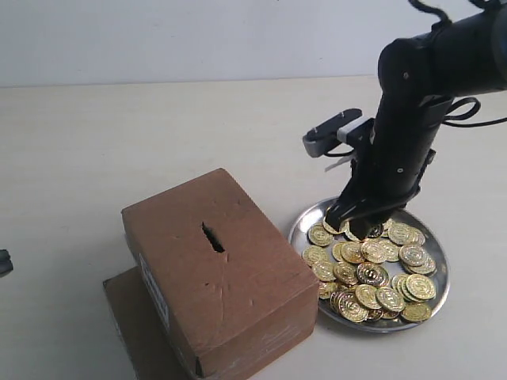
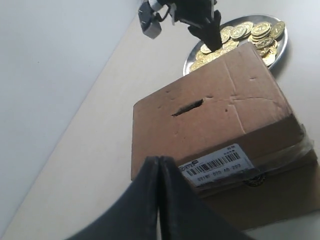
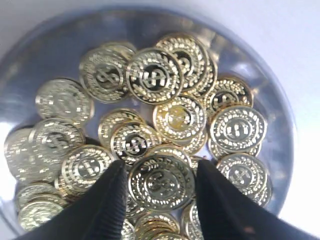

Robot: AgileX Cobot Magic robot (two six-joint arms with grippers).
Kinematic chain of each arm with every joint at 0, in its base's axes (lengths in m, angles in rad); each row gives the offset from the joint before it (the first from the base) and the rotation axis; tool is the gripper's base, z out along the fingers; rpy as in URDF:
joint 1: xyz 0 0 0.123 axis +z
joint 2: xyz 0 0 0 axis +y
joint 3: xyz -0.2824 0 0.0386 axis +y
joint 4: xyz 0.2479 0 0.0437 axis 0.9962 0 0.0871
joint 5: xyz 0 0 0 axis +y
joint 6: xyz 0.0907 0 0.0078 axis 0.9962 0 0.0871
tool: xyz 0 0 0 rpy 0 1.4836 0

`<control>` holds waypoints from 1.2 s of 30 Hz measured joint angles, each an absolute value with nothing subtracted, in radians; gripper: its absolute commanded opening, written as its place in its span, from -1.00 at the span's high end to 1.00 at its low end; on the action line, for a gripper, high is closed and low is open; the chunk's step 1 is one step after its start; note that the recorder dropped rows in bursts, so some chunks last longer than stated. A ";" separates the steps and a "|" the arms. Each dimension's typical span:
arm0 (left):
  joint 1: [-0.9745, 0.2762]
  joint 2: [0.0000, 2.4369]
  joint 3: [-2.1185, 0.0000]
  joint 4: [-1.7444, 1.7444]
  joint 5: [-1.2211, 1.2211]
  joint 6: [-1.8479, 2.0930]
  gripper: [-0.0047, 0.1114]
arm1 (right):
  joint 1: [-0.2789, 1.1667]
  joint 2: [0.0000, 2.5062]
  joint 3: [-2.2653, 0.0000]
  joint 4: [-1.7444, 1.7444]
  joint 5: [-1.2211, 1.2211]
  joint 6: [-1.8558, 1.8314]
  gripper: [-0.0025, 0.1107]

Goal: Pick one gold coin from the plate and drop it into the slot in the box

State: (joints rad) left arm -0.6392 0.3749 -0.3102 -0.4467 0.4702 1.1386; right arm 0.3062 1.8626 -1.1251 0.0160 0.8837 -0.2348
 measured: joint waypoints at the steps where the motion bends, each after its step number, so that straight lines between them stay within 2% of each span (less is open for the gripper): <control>1: -0.643 0.375 -0.310 -0.447 0.470 1.146 0.92 | 0.306 1.847 -1.125 0.037 0.891 -0.250 0.36; 5: -0.661 0.375 -0.310 -0.440 0.470 1.250 0.90 | 0.305 1.780 -1.125 0.236 0.979 -0.402 0.36; 11: -0.681 0.424 -0.310 -0.531 0.478 1.665 0.38 | 0.305 1.628 -1.125 0.608 1.185 -0.760 0.36; 13: -0.709 0.488 -0.310 -0.615 0.478 1.920 0.02 | 0.309 1.583 -1.125 0.738 1.209 -0.870 0.36; 15: -0.738 0.550 -0.310 -0.654 0.470 2.035 -0.09 | 0.341 1.545 -1.125 0.782 1.209 -0.910 0.36; 23: -0.860 0.687 -0.422 -0.680 0.377 2.097 -0.10 | 0.582 1.511 -1.125 0.800 1.217 -0.938 0.36; 29: -0.962 0.712 -0.432 -0.682 0.372 2.097 -0.10 | 0.682 1.511 -1.125 0.800 1.220 -0.963 0.36; 36: -1.081 0.737 -0.432 -0.682 0.364 2.097 0.17 | 0.728 1.511 -1.125 0.800 1.220 -0.973 0.36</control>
State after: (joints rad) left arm -1.0815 0.7371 -0.4316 -0.6823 0.3639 2.0966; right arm 0.7284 1.5107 -1.1251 0.8001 1.2204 -0.9735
